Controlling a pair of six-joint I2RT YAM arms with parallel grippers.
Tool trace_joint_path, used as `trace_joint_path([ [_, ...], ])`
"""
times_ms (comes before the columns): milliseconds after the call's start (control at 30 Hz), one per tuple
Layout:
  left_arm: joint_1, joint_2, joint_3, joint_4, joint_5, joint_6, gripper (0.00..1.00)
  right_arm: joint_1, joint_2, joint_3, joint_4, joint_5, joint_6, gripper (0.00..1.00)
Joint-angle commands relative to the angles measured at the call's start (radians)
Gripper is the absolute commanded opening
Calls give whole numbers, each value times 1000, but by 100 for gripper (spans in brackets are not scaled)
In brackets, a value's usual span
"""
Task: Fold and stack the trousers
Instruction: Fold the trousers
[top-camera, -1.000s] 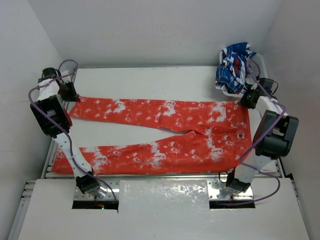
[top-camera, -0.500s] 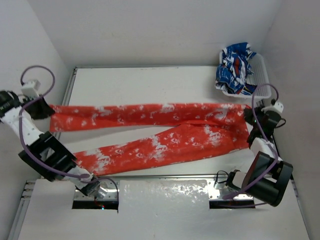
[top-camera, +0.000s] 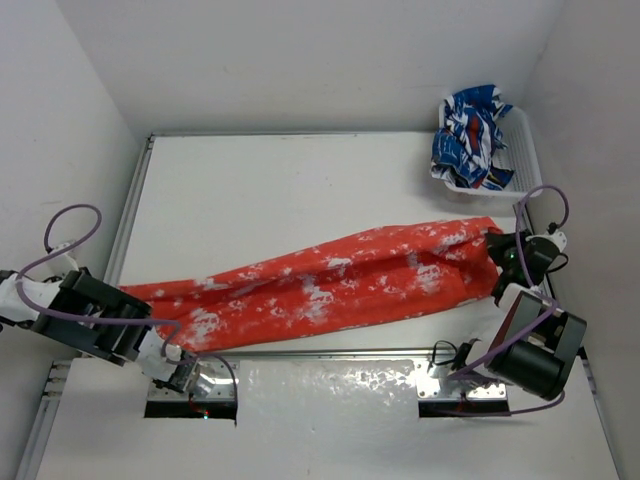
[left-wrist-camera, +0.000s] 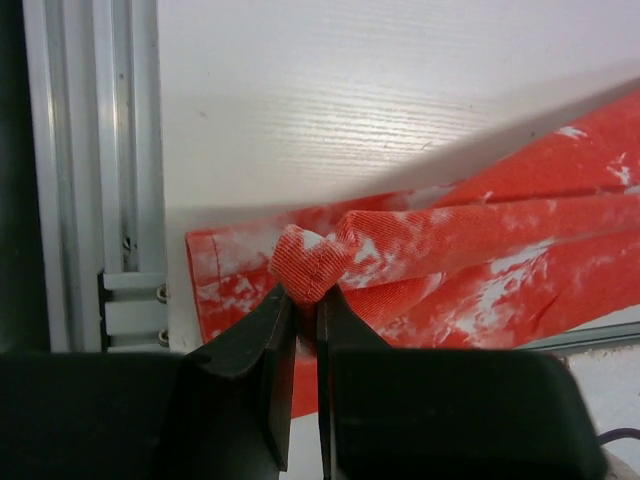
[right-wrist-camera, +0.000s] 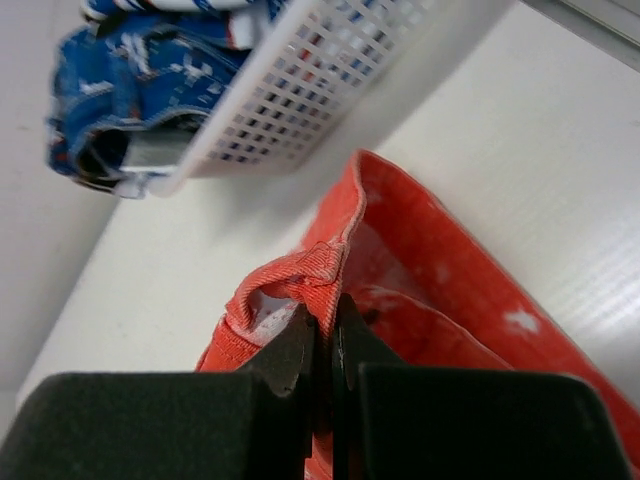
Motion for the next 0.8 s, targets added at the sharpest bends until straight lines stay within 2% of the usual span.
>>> trace_joint_path([
  [0, 28, -7, 127, 19, 89, 150, 0, -17, -17, 91, 137, 68, 59, 0],
  [133, 92, -25, 203, -28, 112, 260, 0, -17, -83, 52, 83, 146, 94, 0],
  [233, 157, -42, 153, -125, 100, 511, 1, -17, -123, -2, 46, 153, 77, 0],
  [267, 166, -49, 126, -145, 83, 642, 7, -18, -139, -28, 26, 156, 66, 3],
  [333, 180, -57, 34, -176, -7, 769, 11, -18, -153, -50, -65, 178, 28, 12],
  [367, 185, -62, 5, -167, -35, 779, 12, -20, -162, -66, -116, 206, 17, 20],
  [400, 203, -62, -42, -127, -81, 776, 16, -23, -191, -71, -183, 302, 13, 27],
  [433, 214, -56, -61, -102, -101, 765, 19, -29, -208, -71, -343, 377, 26, 39],
  [467, 240, -42, -75, -87, -133, 756, 25, -30, -246, -61, -427, 455, 43, 63],
  [500, 252, -31, -85, -73, -147, 757, 29, -32, -264, -51, -508, 602, 57, 72],
  [533, 263, -19, -81, -79, -161, 760, 33, -34, -280, -41, -614, 655, 60, 78],
  [567, 281, 15, -54, -128, -185, 772, 39, -34, -306, -12, -671, 725, 22, 82],
  [633, 296, 67, 17, -177, -195, 757, 47, -32, -321, 53, -686, 752, -41, 84],
  [767, 297, 108, 139, -179, -174, 629, 47, -20, -318, 183, -638, 708, -266, 84],
])
